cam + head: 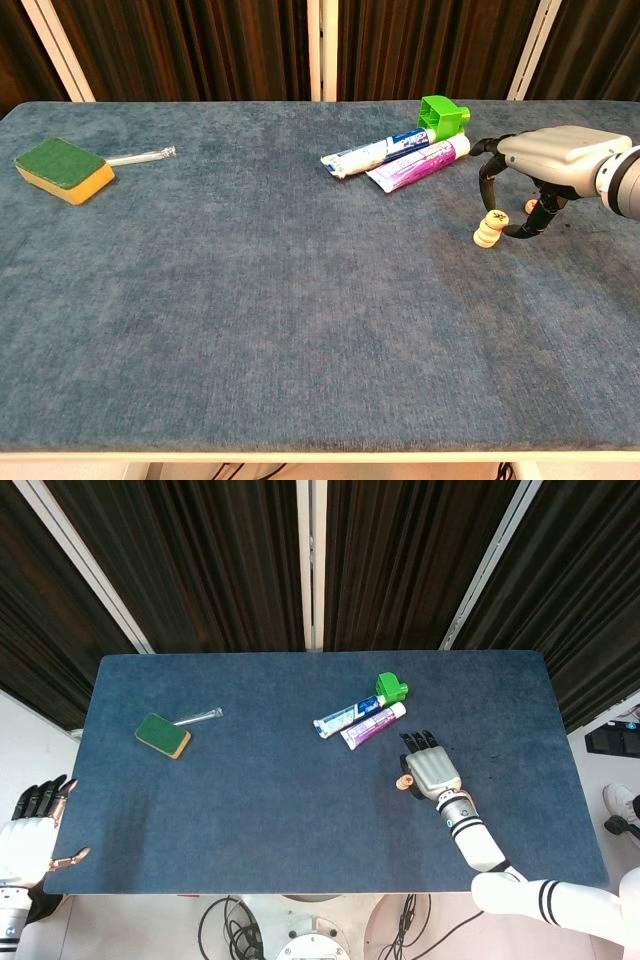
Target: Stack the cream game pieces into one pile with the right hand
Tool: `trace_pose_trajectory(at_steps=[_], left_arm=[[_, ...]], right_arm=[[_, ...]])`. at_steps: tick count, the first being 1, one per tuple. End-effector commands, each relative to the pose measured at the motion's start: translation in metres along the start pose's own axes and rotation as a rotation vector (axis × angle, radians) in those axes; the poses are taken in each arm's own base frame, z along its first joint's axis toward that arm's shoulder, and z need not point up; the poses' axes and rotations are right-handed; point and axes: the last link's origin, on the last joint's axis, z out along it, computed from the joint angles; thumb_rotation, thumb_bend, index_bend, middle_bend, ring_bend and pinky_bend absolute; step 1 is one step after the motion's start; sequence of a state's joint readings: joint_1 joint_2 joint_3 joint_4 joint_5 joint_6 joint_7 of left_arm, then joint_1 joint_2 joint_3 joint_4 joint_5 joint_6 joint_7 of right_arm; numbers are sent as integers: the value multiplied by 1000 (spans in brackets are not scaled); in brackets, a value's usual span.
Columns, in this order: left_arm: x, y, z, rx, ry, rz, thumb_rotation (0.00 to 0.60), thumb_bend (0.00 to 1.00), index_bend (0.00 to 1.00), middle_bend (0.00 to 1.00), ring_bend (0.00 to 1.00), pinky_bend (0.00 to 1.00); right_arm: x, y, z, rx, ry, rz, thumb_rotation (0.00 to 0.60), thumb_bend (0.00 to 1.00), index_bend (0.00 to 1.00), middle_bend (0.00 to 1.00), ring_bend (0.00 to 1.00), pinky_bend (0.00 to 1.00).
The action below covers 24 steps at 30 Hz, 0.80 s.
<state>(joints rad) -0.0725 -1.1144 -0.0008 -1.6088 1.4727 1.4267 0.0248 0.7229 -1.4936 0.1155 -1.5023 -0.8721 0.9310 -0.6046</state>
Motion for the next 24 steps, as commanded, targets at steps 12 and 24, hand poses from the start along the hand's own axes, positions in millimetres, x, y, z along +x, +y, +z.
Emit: trace_pose_trajectory(at_steps=[12,24], left_arm=[[0,-2,-1,4,-2,-2,600,123,0,0,0,0],[2,0,1,-9,8,0,600,123,0,0,0,0]], right_arm=[[0,-2,1,4,-11,-1,600,230,441,47,0,0],[17,14,-15,-14,46,32,600,224,386,43,0,0]])
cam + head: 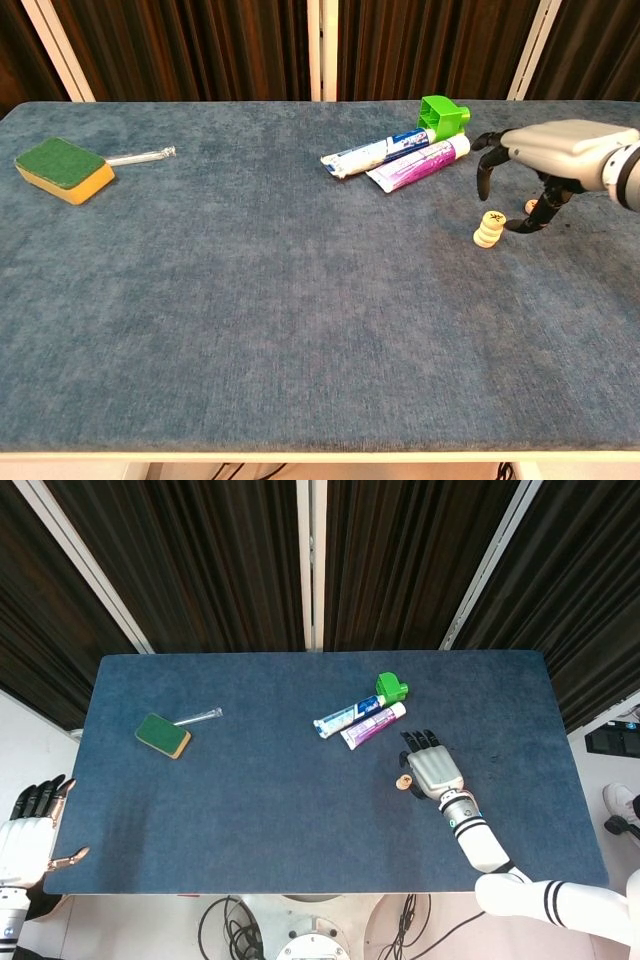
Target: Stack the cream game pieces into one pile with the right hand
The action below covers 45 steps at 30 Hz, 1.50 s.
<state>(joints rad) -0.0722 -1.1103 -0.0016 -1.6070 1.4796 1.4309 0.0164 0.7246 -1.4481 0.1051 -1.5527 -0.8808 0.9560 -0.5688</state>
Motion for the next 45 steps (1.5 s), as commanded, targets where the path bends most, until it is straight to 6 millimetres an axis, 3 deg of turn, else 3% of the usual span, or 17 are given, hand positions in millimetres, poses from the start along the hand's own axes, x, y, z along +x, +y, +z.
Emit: trace_pose_trajectory(at_steps=[1,6,12,18,24,33,45], left_arm=[[1,1,1,-6,4,2,600,123,0,0,0,0],[3,6,4,-23,13,7,600,122,0,0,0,0],[3,10,9,-37,26,16,600,122,0,0,0,0],[3,16,13,-58,36,35,600,122,0,0,0,0],[0,17,14,-55,25,58,600,122,0,0,0,0],[1,16,12,-45,26,61,600,122,0,0,0,0],[-1,12,12,-33,11,50,600,122,0,0,0,0]], right_arm=[[10,14,-10,-25,37,7,600,224,385,43,0,0],[16,47,-21,-100,58,18,600,223,385,43,0,0],[7,86,-24,-194,31,9,600,223,384,43,0,0],[-9,100,-18,-233,-9,24,600,223,383,44,0,0],[-18,96,-5,-223,-11,36,600,223,373,44,0,0],[-17,79,16,-197,-6,20,600,223,359,44,0,0],[-24,64,30,-187,-22,14,600,223,346,47,0,0]])
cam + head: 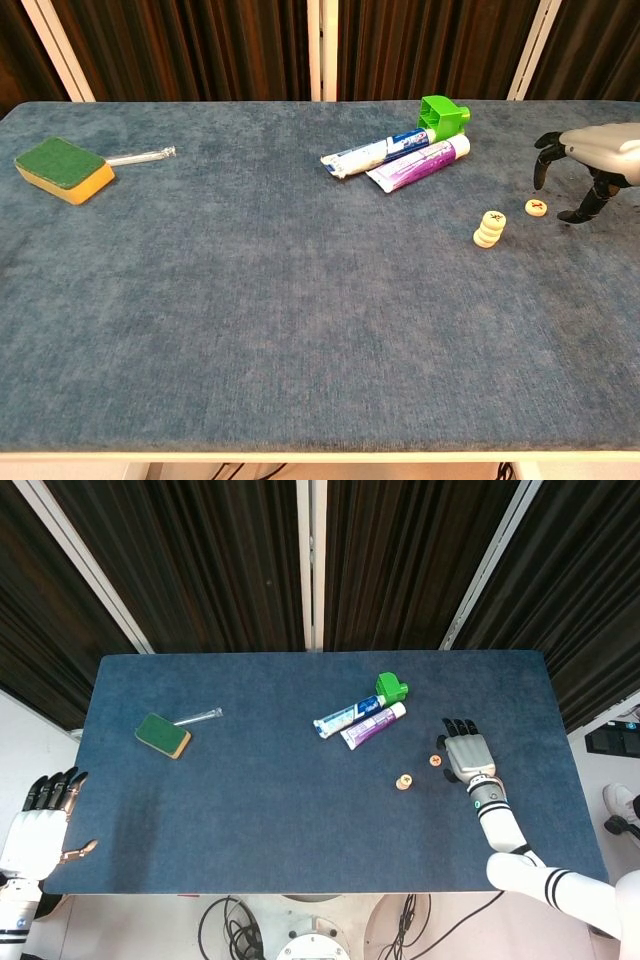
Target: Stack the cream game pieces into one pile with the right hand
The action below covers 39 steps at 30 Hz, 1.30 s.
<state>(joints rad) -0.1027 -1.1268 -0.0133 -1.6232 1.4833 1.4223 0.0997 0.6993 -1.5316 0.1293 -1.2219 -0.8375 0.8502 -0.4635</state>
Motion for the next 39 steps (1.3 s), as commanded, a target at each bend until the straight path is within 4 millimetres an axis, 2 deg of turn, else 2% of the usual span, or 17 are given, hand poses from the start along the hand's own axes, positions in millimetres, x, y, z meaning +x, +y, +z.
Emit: trace_pose_trajectory(at_steps=[1,11,26,39], left_arm=[[-2,-1,0,5,-7,-4,600,122,0,0,0,0],[-4,-5,-1,16,-19,-10,600,122,0,0,0,0],[-4,-7,-2,26,-22,-30,600,122,0,0,0,0],[-2,-9,-4,27,-19,-40,600,122,0,0,0,0]], right_arm=[[0,-3,3,0,5,-2,600,224,345,48,0,0],[-2,-13,8,14,-6,-10,600,231,381,52,0,0],[-7,-16,12,0,-14,-23,600,240,438,62,0,0],[-3,-16,12,-7,3,-4,600,303,511,77,0,0]])
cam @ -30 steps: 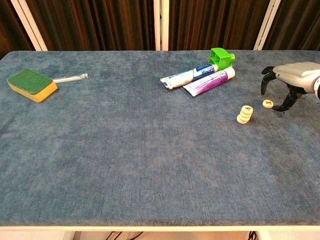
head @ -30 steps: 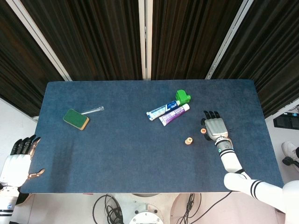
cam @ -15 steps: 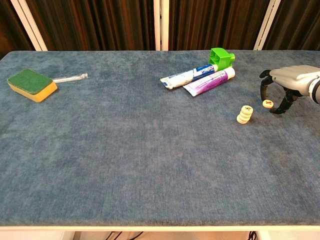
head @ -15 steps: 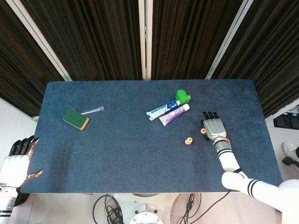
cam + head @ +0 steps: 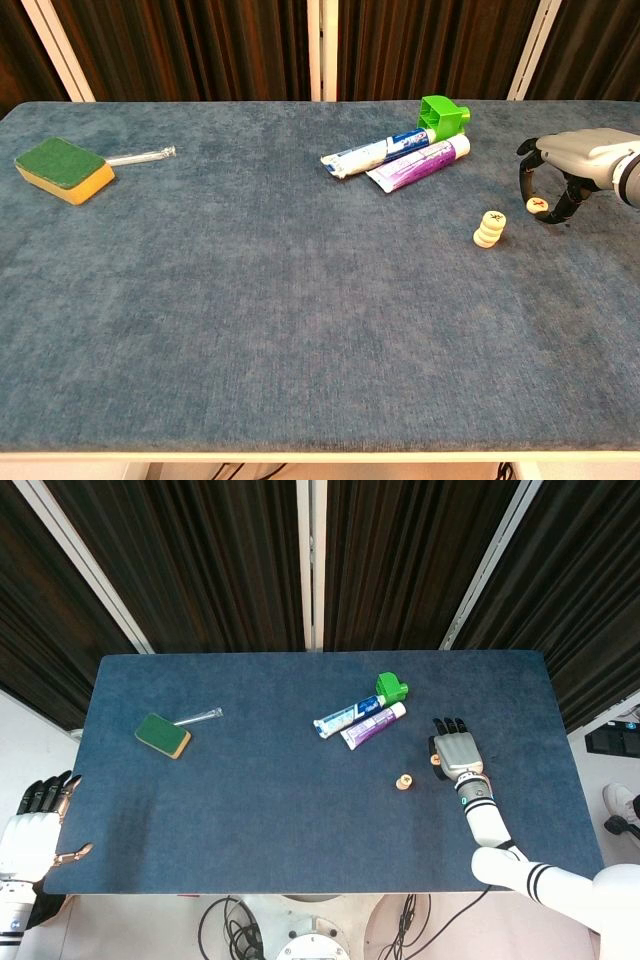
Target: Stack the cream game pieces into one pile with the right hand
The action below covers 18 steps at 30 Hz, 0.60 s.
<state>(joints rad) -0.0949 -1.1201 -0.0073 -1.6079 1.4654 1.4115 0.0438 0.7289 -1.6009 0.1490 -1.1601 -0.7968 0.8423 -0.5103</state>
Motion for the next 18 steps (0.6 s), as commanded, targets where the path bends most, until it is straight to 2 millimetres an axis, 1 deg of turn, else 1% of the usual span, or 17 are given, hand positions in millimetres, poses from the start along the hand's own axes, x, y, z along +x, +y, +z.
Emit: trace_pose_trajectory(at_steps=[1,5,8,11,15,18], left_arm=[[0,0,0,0,1,-4,600,122,0,0,0,0],[0,0,-1,1,1,-5,600,122,0,0,0,0],[1,-1,-3,1,7,-11,600,122,0,0,0,0],[-1,1,-1,-4,7,-13,600,122,0,0,0,0],[-1,1,-2,-3,8,-11,600,122,0,0,0,0],[-1,1,-2,-4,5,-10,600,122,0,0,0,0]], right_arm=[[2,1,-1,0,5,7,600,303,511,77,0,0],[13,-2,-7,24,37,21,600,302,512,78,0,0],[25,-8,-15,57,71,23,600,301,513,78,0,0],[34,-16,-25,97,92,22,600,302,513,79,0,0],[38,-28,-39,151,87,23,600,302,513,79,0,0],[35,-37,-47,184,81,2,600,302,514,80,0,0]])
